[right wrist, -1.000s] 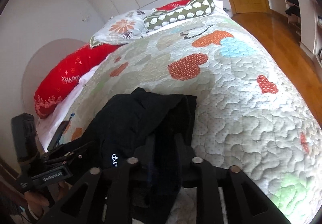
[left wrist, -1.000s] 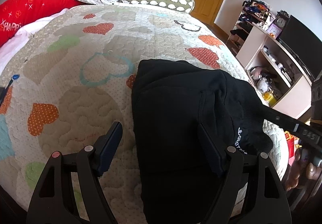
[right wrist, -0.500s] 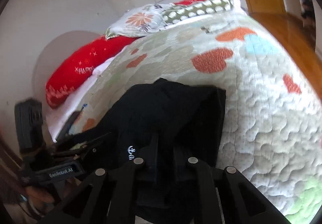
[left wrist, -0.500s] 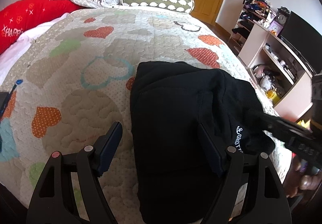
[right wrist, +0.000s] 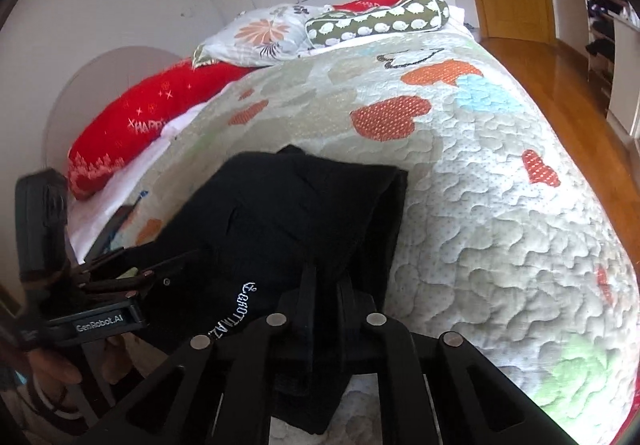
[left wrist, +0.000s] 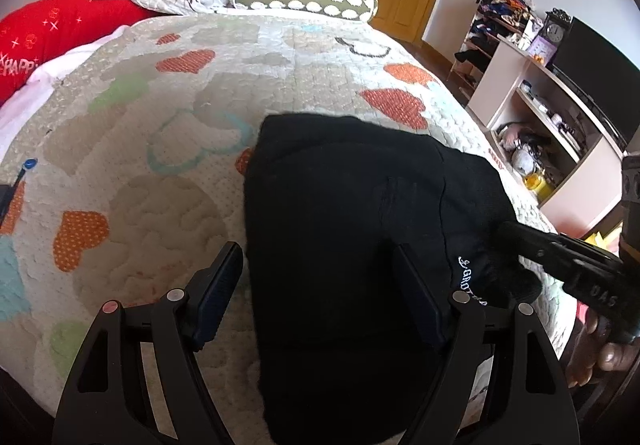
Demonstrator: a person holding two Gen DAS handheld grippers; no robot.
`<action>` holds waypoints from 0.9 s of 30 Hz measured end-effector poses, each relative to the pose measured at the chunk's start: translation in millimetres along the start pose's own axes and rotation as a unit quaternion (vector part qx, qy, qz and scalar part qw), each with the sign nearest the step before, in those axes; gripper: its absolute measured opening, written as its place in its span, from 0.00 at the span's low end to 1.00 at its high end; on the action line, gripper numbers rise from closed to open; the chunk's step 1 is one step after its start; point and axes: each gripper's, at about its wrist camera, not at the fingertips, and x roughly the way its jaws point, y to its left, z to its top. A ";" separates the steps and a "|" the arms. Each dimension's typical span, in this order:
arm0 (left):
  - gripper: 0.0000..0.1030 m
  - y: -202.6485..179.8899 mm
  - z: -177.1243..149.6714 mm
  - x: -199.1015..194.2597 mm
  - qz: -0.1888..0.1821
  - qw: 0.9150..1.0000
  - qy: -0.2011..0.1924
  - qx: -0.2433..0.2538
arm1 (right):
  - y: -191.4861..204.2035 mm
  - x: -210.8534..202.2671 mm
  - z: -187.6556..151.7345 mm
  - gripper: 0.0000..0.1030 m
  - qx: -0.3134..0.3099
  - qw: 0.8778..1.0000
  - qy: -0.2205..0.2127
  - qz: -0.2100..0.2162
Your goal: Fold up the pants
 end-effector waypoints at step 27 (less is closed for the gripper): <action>0.97 41.3 11.9 32.9 -0.115 0.991 0.044 -0.052 | -16.6 44.2 3.0 0.74 0.043 0.995 0.009 0.094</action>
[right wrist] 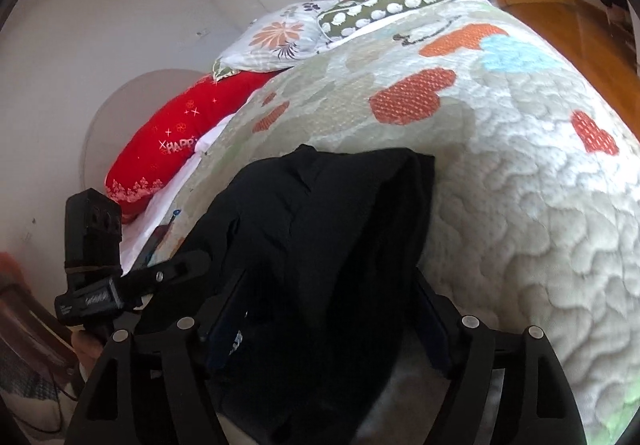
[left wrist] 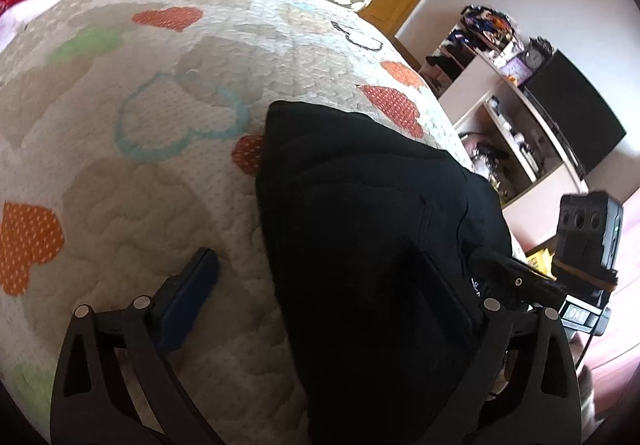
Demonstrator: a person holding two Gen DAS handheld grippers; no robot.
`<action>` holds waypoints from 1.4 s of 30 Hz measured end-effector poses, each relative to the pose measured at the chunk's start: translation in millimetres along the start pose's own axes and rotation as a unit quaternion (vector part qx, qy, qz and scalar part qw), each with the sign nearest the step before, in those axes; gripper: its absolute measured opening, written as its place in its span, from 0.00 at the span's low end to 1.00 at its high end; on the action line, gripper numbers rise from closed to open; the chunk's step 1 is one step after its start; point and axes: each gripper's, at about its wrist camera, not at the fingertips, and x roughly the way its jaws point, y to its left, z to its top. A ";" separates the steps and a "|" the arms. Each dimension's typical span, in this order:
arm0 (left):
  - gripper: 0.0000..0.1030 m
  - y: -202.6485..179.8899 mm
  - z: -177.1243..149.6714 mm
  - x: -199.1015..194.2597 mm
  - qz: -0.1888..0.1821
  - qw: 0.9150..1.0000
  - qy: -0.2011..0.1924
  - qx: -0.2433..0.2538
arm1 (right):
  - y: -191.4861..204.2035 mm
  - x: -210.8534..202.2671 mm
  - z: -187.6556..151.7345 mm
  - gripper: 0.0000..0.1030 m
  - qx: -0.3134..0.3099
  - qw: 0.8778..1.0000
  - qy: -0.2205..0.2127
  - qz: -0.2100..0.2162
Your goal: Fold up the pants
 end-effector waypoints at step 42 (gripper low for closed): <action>0.41 7.0 91.6 -11.4 0.068 0.994 -0.061 0.058 | 50.7 37.5 97.2 0.29 -0.054 0.996 -0.064 -0.019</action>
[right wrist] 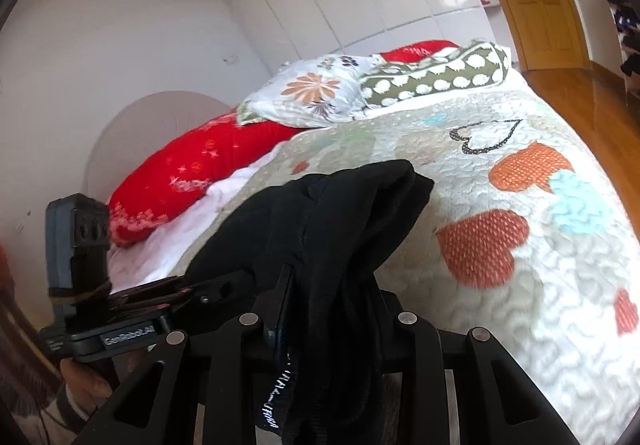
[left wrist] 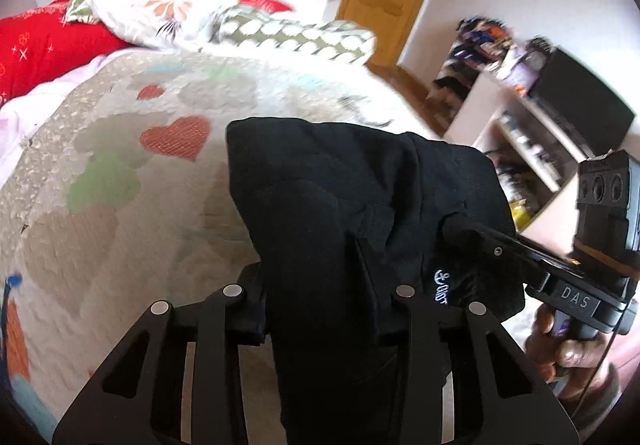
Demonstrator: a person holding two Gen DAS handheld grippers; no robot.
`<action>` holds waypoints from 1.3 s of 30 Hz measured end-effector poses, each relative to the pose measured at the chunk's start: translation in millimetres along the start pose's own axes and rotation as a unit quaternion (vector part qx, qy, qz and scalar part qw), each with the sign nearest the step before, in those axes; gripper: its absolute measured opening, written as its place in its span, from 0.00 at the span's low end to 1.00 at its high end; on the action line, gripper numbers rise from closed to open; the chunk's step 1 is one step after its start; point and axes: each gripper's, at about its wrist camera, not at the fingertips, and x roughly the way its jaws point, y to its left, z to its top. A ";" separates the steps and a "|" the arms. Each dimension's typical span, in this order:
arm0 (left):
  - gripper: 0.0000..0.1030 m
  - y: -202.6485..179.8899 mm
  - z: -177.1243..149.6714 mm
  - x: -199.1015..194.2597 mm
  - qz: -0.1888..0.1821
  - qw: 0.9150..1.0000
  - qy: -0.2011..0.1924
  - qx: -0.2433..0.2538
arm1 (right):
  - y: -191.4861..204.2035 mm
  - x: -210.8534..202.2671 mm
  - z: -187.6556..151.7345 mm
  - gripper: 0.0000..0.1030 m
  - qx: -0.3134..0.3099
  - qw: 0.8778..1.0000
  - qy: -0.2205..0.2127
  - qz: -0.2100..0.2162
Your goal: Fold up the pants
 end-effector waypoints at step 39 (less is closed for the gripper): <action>0.78 -1.9 -48.5 10.5 0.115 0.993 -0.007 -0.011 | 18.1 34.4 -17.3 0.38 -0.074 0.985 0.096 -0.120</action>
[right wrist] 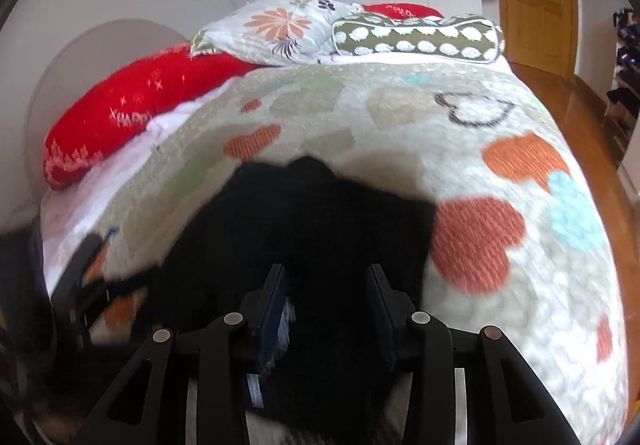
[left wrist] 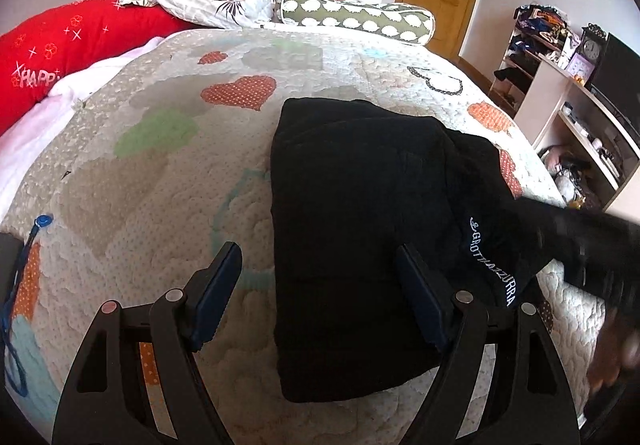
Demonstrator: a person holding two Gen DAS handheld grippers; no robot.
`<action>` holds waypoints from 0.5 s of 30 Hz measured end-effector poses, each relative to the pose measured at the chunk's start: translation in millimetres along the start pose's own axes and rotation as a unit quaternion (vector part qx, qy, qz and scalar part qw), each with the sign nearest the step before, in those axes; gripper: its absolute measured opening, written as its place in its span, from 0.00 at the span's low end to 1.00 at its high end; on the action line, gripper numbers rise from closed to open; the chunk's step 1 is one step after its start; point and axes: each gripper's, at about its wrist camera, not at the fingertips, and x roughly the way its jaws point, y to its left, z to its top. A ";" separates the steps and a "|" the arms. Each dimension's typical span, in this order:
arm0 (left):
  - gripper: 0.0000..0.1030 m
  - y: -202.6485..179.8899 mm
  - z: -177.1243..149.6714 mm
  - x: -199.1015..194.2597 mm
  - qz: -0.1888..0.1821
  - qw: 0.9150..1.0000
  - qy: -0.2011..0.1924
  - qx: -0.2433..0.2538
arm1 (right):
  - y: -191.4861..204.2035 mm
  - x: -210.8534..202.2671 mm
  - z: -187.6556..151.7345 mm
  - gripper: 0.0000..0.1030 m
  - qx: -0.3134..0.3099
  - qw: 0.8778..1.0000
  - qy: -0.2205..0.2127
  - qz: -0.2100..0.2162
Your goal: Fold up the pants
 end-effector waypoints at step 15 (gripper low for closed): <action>0.78 -7.0 -4.2 -11.5 0.022 1.000 -0.017 -0.003 | -3.1 -22.8 -29.3 0.44 0.015 0.999 -0.030 -0.018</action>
